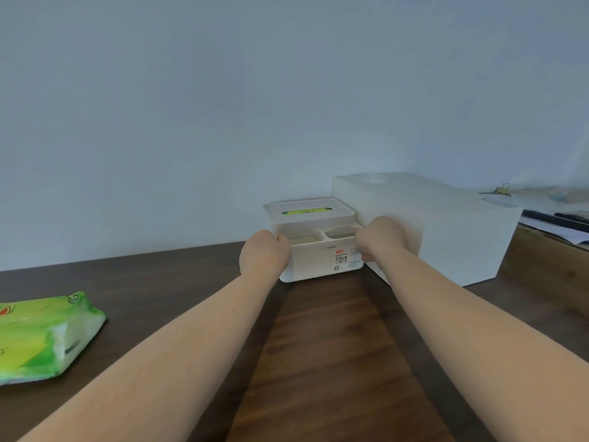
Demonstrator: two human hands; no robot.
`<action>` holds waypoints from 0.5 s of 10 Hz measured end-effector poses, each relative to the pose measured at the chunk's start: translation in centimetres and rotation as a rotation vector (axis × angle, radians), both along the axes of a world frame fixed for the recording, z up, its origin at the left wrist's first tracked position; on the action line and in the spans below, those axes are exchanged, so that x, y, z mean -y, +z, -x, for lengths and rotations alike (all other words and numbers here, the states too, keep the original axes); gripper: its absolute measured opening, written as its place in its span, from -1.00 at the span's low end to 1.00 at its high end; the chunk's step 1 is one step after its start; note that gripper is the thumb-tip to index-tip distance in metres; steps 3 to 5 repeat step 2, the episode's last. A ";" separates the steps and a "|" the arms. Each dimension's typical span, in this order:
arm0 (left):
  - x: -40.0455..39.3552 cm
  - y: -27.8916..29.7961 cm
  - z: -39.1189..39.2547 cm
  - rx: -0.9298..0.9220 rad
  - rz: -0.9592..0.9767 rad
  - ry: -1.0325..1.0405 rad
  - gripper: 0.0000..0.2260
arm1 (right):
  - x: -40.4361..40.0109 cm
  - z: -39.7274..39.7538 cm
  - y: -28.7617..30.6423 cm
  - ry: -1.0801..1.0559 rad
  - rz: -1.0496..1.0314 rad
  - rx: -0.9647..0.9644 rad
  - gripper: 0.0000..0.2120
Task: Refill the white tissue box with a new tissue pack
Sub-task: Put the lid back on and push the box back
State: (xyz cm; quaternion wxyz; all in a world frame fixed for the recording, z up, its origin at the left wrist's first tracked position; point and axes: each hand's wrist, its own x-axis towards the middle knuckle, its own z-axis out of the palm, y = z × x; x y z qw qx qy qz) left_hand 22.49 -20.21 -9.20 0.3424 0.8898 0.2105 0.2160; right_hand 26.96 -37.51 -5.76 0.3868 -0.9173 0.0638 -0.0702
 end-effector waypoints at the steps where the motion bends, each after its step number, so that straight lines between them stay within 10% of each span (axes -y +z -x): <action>1: -0.2 -0.8 0.8 0.018 0.038 -0.021 -0.59 | 0.6 0.8 -0.1 0.020 -0.054 -0.007 -0.86; 5: -1.0 -2.3 2.6 -0.016 0.027 0.021 -0.63 | 1.2 2.1 0.2 0.043 -0.158 -0.005 -0.86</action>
